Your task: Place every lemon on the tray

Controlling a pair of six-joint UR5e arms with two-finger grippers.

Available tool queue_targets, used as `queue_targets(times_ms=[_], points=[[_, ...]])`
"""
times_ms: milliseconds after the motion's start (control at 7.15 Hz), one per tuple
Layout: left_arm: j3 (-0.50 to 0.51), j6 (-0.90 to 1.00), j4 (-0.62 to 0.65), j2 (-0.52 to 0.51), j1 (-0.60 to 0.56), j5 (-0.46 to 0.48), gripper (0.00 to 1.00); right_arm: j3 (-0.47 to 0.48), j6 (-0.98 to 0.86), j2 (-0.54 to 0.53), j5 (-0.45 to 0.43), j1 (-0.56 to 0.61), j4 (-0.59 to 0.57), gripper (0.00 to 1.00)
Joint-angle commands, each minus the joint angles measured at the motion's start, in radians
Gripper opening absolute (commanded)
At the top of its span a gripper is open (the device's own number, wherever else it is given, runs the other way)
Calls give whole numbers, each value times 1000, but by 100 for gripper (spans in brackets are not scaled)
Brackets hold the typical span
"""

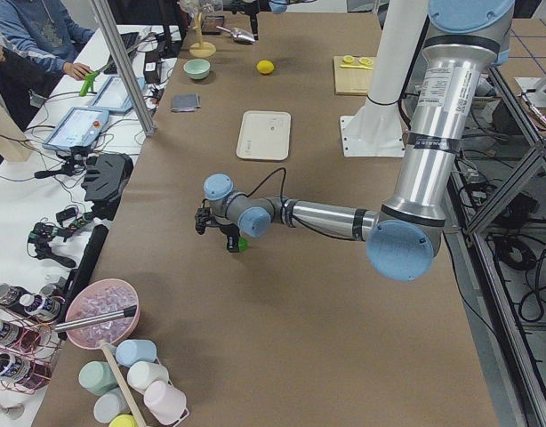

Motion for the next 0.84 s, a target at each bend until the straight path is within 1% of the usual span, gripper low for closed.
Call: queue_targets(times_ms=[0,140,280,419,559,699], points=[[-64,7,71,-3,-31,-90,0,-66,2,42,20,-65,53,99],[-117,30,148,-3,-74,-115,0,-89,2,59,20,-82,56,99],[-186,97,264,-3,-99,-135,0,-99,2,64,18,-103,56,99],[-247,173,432,-24,-140,-136,0,-120,2,76,20,-131,58,99],[-289,185,548,-80,-145,-136,0,-131,2,82,20,-152,58,98],[-295,185,628,-145,-151,-135,0,-137,2,82,18,-175,58,98]])
